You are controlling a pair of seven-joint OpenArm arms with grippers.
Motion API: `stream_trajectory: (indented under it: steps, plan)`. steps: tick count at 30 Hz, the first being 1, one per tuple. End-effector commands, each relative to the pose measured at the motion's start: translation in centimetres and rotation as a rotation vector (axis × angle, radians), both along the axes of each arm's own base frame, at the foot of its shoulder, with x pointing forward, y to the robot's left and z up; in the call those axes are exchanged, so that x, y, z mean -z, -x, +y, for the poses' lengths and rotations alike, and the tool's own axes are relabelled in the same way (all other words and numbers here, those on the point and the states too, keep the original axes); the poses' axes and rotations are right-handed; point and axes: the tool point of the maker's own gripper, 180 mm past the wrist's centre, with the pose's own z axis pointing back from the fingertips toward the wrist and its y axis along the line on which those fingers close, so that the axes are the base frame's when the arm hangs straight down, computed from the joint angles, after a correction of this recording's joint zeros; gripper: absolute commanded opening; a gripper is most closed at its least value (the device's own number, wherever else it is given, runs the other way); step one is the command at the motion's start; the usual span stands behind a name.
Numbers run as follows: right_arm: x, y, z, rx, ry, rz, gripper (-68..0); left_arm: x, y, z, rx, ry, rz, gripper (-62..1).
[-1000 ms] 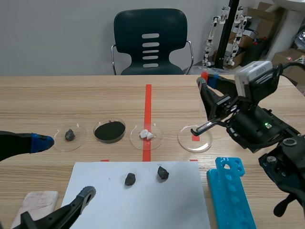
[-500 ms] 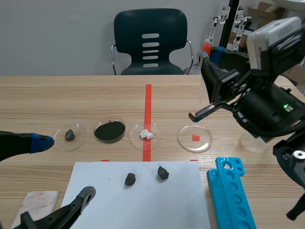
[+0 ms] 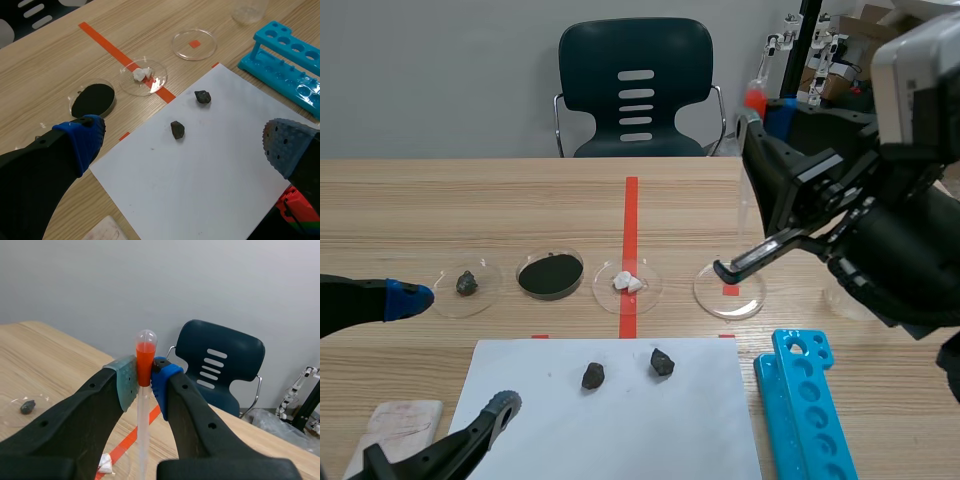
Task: Draw acid from the petri dish
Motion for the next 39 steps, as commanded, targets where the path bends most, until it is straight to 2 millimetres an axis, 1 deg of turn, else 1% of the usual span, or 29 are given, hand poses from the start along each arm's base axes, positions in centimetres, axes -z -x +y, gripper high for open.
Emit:
stream_trajectory:
  steps: [1,7,10,39]
  plan:
    - [-1.2,0.4,0.1,-0.008,-0.015,-0.031,-59.4,-0.7,-0.2,-0.1,-0.006,0.027,-0.022,1.4]
    - [-1.3,1.6,0.3,-0.015,-0.018,-0.016,-59.4,-0.7,-0.2,-0.1,-0.006,0.027,-0.022,1.4]
    - [-1.1,1.8,0.4,-0.016,-0.017,-0.006,-59.4,-0.7,-0.2,-0.1,-0.006,0.027,-0.022,1.4]
    - [-0.9,1.9,0.4,-0.016,-0.018,0.001,-59.4,-0.8,-0.2,-0.2,-0.006,0.029,-0.024,1.4]
